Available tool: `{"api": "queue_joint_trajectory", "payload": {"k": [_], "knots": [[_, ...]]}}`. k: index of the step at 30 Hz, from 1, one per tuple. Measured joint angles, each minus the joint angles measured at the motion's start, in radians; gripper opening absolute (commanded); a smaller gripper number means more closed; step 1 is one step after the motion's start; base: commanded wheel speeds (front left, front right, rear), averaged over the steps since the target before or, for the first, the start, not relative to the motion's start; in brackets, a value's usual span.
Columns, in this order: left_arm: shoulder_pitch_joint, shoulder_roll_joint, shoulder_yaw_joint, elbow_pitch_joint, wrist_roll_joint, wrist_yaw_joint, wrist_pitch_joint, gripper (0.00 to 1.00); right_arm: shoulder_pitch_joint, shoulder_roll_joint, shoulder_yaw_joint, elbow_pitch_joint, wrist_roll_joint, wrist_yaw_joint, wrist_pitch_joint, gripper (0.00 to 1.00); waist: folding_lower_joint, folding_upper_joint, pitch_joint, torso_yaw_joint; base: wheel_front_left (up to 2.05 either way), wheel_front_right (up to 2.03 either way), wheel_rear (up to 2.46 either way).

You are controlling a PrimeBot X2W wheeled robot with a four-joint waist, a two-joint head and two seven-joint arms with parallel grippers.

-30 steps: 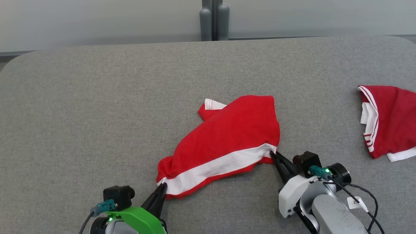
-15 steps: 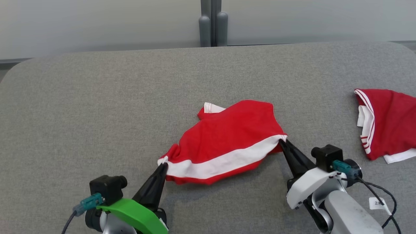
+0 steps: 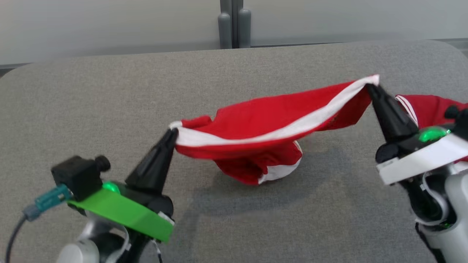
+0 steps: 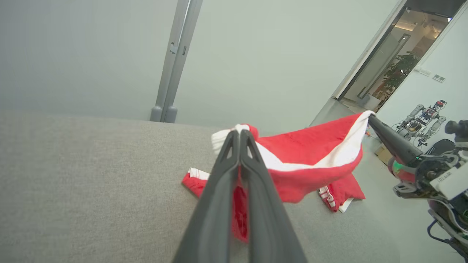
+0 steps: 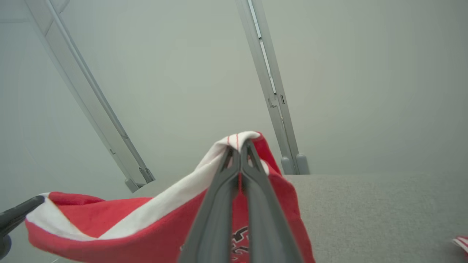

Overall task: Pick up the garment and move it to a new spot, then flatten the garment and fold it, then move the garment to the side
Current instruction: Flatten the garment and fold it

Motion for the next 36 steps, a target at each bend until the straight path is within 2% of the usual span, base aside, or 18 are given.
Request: {"api": "queue_joint_trajectory", "payload": {"k": [3, 7, 10, 12, 15, 18, 21, 23, 24, 27, 29, 32, 36], "knots": [[-0.128, 0.033, 0.032, -0.002, 0.002, 0.005, 0.052, 0.0, -0.079, -0.02, -0.051, -0.059, 0.025, 0.0, 0.067, 0.0, 0.0, 0.0, 0.029, 0.001, 0.0, 0.0, 0.0], [-0.302, 0.046, 0.064, 0.05, -0.037, 0.006, 0.12, 0.0, -0.214, -0.023, -0.082, -0.063, 0.03, 0.0, 0.136, 0.0, 0.0, 0.0, 0.07, 0.003, 0.0, 0.0, 0.0], [-0.517, 0.07, 0.103, 0.16, -0.077, 0.007, 0.19, 0.0, -0.399, -0.029, -0.095, -0.011, -0.016, 0.0, 0.192, 0.0, 0.0, 0.0, 0.119, 0.008, 0.0, 0.0, 0.0], [-0.663, 0.089, 0.119, 0.25, -0.08, 0.009, 0.227, 0.0, -0.539, 0.009, -0.099, 0.051, -0.022, 0.0, 0.216, 0.0, 0.0, 0.0, 0.156, 0.01, 0.0, 0.0, 0.0], [-0.88, 0.112, 0.128, 0.401, -0.057, 0.009, 0.232, 0.0, -0.745, 0.065, -0.104, 0.191, -0.093, 0.001, 0.216, 0.0, 0.0001, 0.0, 0.215, 0.014, 0.0, 0.0, 0.0], [-1.067, 0.091, 0.133, 0.565, -0.023, 0.004, 0.164, 0.0, -0.931, 0.135, -0.111, 0.351, -0.188, 0.001, 0.15, 0.0, 0.0001, 0.0, 0.275, 0.018, 0.0, 0.0, 0.0], [-1.203, 0.065, 0.134, 0.715, 0.012, -0.005, 0.047, 0.0, -1.077, 0.207, -0.125, 0.509, -0.28, 0.001, 0.04, 0.0, 0.0003, -0.0001, 0.328, 0.022, 0.0, 0.0, 0.0], [-1.275, 0.05, 0.131, 0.796, 0.043, -0.016, -0.051, 0.0, -1.165, 0.24, -0.15, 0.597, -0.305, 0.001, -0.04, 0.0, 0.0002, 0.0, 0.361, 0.024, 0.0, 0.0, 0.0], [-1.316, 0.041, 0.118, 0.862, 0.061, -0.033, -0.146, 0.0, -1.215, 0.258, -0.155, 0.662, -0.302, 0.001, -0.118, 0.0, 0.0002, 0.0, 0.391, 0.024, 0.0, 0.0, 0.0], [-1.311, 0.03, 0.099, 0.944, 0.064, -0.052, -0.272, 0.0, -1.191, 0.269, -0.101, 0.707, -0.256, 0.0, -0.187, 0.0, 0.0003, 0.0, 0.427, 0.022, 0.0, 0.0, 0.0], [-1.266, 0.032, 0.052, 0.975, 0.064, -0.058, -0.332, 0.0, -1.117, 0.273, -0.042, 0.698, -0.209, 0.001, -0.208, 0.0, 0.0001, 0.0, 0.443, 0.019, 0.0, 0.0, 0.0], [-1.111, 0.044, -0.064, 0.97, 0.02, -0.061, -0.396, 0.0, -0.913, 0.246, 0.057, 0.647, -0.136, 0.001, -0.223, 0.0, 0.0002, -0.0001, 0.448, 0.009, 0.0, 0.0, 0.0], [-0.877, 0.1, -0.178, 0.919, -0.069, -0.062, -0.482, 0.0, -0.597, 0.157, 0.151, 0.545, 0.014, 0.0, -0.232, 0.0, 0.0, 0.0, 0.423, 0.001, 0.0, 0.0, 0.0]]}}
